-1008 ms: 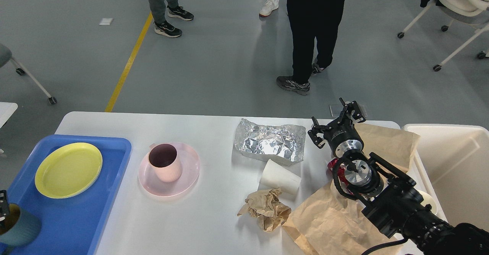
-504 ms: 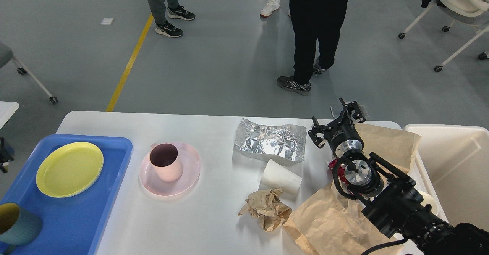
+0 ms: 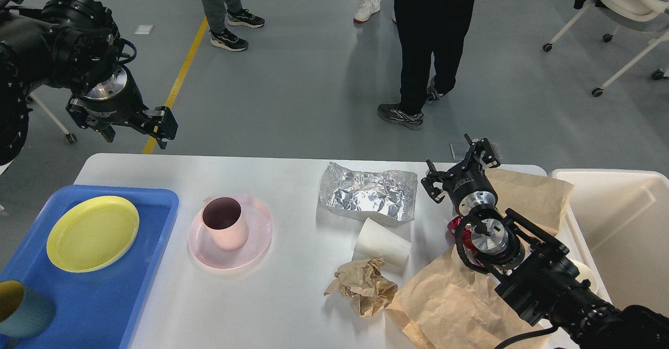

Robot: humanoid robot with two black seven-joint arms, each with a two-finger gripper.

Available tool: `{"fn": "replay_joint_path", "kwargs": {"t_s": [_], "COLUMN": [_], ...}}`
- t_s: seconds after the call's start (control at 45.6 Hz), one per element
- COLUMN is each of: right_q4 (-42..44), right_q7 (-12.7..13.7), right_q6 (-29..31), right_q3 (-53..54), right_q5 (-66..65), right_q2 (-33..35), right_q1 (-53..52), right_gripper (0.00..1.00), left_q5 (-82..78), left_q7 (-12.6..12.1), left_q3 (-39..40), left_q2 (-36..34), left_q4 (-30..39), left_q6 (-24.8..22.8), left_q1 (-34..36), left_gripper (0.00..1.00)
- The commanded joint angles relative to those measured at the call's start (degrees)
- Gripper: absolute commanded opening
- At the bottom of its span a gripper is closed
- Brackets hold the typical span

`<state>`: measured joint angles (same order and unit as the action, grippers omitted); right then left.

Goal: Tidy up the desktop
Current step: 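Move the left gripper to the pink cup on the pink plate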

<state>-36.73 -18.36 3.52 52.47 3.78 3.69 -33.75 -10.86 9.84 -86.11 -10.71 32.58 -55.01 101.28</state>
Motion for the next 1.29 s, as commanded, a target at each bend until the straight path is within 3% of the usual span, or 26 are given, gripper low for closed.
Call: {"fn": "replay_joint_path", "kwargs": {"t_s": [0.0,0.132,0.417,0.636,1.272], "right_q4": [0.00,0.00,0.00,0.00,0.00], "right_q7": [-0.01,-0.01,-0.01,-0.01,-0.01], "right_q6": [0.00,0.00,0.00,-0.09,0.00], "right_q3": [0.00,0.00,0.00,0.00,0.00], "right_q5": [0.00,0.00,0.00,0.00,0.00], "right_q2": [0.09,0.00,0.09,0.09,0.00], "right_q1": [0.00,0.00,0.00,0.00,0.00], "right_gripper": [1.00,1.00,1.00,1.00,1.00], "left_q5": [-0.04,0.05,0.22,0.31,0.48], "left_q7": [0.00,0.09,-0.35,-0.61,-0.87], "left_q3": [0.15,0.50,4.28,7.79,12.72], "left_q2": [2.27,3.59,6.05,6.23,5.87], "left_q4": [1.96,2.14,-2.87,-6.28,-10.86], "left_q6": [0.01,0.01,0.01,0.01,1.57], "left_q1": [1.82,0.33,-12.24,-18.12,-23.67], "left_gripper": [0.93,0.93,0.92,0.91,0.89]}}
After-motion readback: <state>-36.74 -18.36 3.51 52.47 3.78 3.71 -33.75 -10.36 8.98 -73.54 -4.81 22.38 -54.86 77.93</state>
